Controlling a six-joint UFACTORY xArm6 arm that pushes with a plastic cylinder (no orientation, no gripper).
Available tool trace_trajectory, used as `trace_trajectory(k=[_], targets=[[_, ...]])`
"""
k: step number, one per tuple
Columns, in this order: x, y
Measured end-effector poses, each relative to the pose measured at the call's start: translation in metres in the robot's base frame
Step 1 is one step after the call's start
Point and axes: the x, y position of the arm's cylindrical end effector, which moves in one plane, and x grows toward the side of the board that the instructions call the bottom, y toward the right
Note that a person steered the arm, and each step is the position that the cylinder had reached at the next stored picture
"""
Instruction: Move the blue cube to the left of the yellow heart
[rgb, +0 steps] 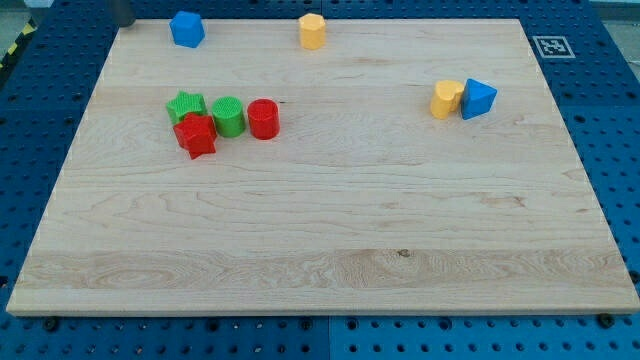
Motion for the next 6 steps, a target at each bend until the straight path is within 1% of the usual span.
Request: trace_trajectory(k=[1,2,3,4,5,6], targets=[[0.001,0.012],[0.007,0.044],[0.026,0.076],[0.039,0.121],[0.039,0.139],[0.034,0.139]])
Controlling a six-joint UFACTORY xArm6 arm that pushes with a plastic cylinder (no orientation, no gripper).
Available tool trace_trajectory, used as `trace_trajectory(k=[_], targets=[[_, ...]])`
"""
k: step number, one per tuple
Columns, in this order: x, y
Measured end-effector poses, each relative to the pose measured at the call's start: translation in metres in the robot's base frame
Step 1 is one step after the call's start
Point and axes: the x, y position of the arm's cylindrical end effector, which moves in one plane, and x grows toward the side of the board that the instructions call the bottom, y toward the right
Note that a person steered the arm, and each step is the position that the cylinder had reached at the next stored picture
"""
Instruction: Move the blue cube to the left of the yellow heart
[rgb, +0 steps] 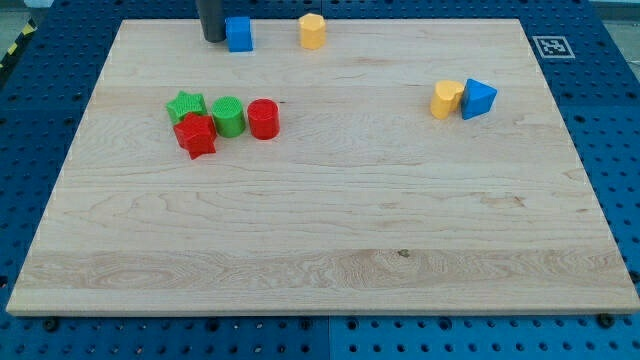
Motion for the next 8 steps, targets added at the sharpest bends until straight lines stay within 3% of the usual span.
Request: trace_trajectory(k=[4,8], targets=[[0.004,0.138],[0.118,0.22]])
